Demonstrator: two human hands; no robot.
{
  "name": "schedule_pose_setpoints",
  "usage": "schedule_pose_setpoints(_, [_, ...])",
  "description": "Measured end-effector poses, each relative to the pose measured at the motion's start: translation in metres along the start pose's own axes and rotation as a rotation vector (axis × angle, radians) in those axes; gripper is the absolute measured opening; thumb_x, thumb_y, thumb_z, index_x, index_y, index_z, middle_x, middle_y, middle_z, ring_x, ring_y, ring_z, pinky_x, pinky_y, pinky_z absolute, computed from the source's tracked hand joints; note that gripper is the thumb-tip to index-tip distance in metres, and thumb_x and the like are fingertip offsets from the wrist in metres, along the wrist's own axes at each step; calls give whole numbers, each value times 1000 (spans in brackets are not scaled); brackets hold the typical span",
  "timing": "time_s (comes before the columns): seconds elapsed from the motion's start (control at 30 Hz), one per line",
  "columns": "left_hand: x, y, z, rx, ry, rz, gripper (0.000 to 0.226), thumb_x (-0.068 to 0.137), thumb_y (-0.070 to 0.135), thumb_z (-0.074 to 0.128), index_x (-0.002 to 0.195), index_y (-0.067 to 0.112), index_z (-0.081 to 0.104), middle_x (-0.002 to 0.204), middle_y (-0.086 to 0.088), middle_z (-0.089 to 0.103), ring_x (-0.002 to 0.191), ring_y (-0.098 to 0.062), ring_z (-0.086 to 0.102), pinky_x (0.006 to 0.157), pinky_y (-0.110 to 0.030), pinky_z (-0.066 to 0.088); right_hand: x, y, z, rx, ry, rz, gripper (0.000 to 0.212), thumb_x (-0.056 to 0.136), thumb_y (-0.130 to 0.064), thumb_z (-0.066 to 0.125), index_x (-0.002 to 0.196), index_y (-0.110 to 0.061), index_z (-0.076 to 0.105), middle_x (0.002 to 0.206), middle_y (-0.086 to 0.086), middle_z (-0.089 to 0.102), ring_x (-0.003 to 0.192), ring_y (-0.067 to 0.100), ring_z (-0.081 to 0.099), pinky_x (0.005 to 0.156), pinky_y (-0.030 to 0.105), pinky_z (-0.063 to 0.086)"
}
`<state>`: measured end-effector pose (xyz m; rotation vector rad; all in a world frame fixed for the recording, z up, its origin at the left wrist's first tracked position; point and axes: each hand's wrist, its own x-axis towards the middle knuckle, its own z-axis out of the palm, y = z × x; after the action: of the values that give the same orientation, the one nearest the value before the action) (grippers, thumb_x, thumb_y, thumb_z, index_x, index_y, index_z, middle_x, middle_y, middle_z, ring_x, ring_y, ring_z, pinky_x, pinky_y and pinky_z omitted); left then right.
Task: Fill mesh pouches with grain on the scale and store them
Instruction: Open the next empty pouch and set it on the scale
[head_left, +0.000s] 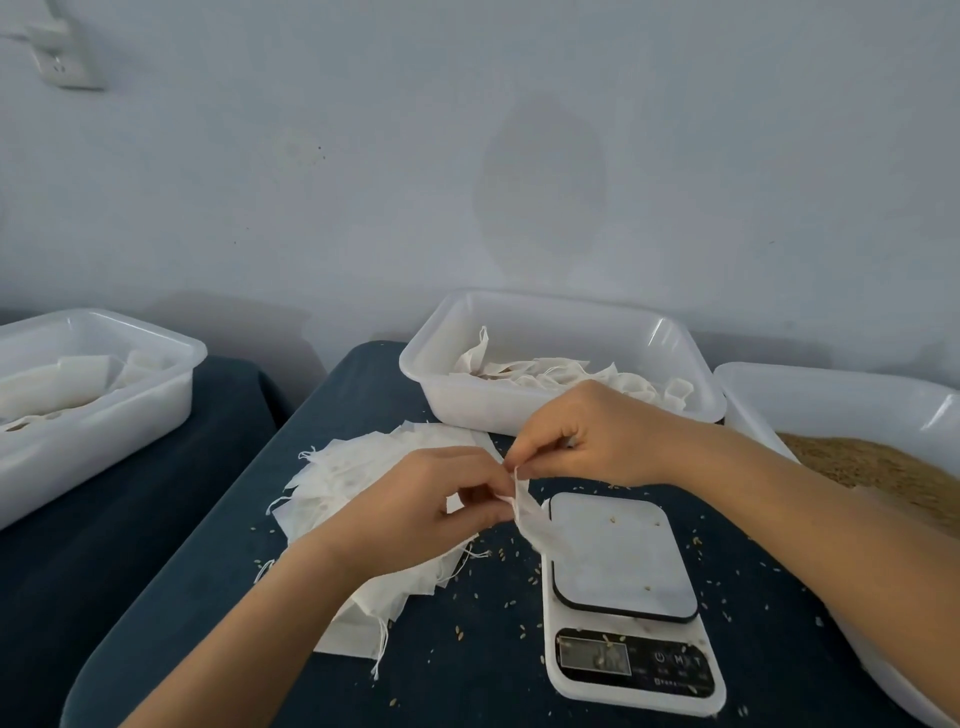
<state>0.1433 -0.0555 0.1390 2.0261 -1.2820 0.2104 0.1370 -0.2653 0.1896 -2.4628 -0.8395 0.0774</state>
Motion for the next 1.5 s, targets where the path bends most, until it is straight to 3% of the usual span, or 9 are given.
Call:
schedule_pose_setpoints(0.1, [1,-2,-1,36,43,-64,8,83,8,63,87,10,69,81,25,55,73,8,53,69,-4,39,-5,3,-1,24,67,-25,14,84,-13,71,96,-18,76,99,-15,69,89,-2,63,79,12,47])
schedule_pose_setpoints(0.23, [0,-4,0,61,59,-113,7,84,6,65,85,12,69,76,23,55,74,3,54,66,-7,42,-12,2,-5,-120,65,-45,7,84,-17,70,88,-22,74,112,-18,52,79,-3,54,71,8,38])
schedule_pose_setpoints(0.37, [5,-1,6,67,84,-105,3,83,10,68,83,13,69,77,24,54,74,5,54,68,-4,40,-15,-5,-3,-425,-48,-54,17,84,-34,69,93,-21,72,124,-19,42,88,2,52,77,23,43])
schedule_pose_setpoints(0.53, [9,-2,10,104,35,-82,4,84,13,67,86,14,70,80,14,58,73,6,52,69,-7,43,-17,-12,1,-481,-153,-121,13,90,-24,61,97,-16,68,104,-7,60,86,11,55,72,23,37])
schedule_pose_setpoints(0.67, [8,-2,9,72,40,-90,20,85,34,60,83,16,68,80,15,58,75,2,53,68,-9,43,-22,-10,-2,-516,-229,-18,13,91,-28,56,99,-19,61,83,-13,50,77,7,46,69,25,37])
schedule_pose_setpoints(0.87, [8,0,24,-42,99,-98,27,71,43,75,79,30,53,109,13,55,100,4,52,84,-10,41,-25,-10,-2,-521,-275,-20,21,93,-34,53,102,-18,64,101,-6,60,96,12,49,86,32,41])
schedule_pose_setpoints(1.03, [11,7,42,-283,174,-230,48,65,34,84,93,32,46,111,19,57,102,-9,58,87,-24,47,-28,-10,-1,-551,-230,-132,18,92,-25,56,93,-11,68,111,0,64,103,15,48,89,29,35])
schedule_pose_setpoints(1.23, [11,10,55,-441,178,-314,69,64,41,79,120,44,39,112,29,54,107,-1,56,87,-12,44,-37,-6,-3,-532,-214,-101,18,94,-24,53,100,-15,66,110,-6,63,104,11,49,89,27,38])
schedule_pose_setpoints(1.5, [19,17,72,-552,209,-346,33,76,27,71,106,35,61,99,14,68,91,-4,63,76,-12,45,-53,1,-3,-485,-64,-100,17,93,-19,56,94,-10,71,103,1,69,100,18,58,85,35,45])
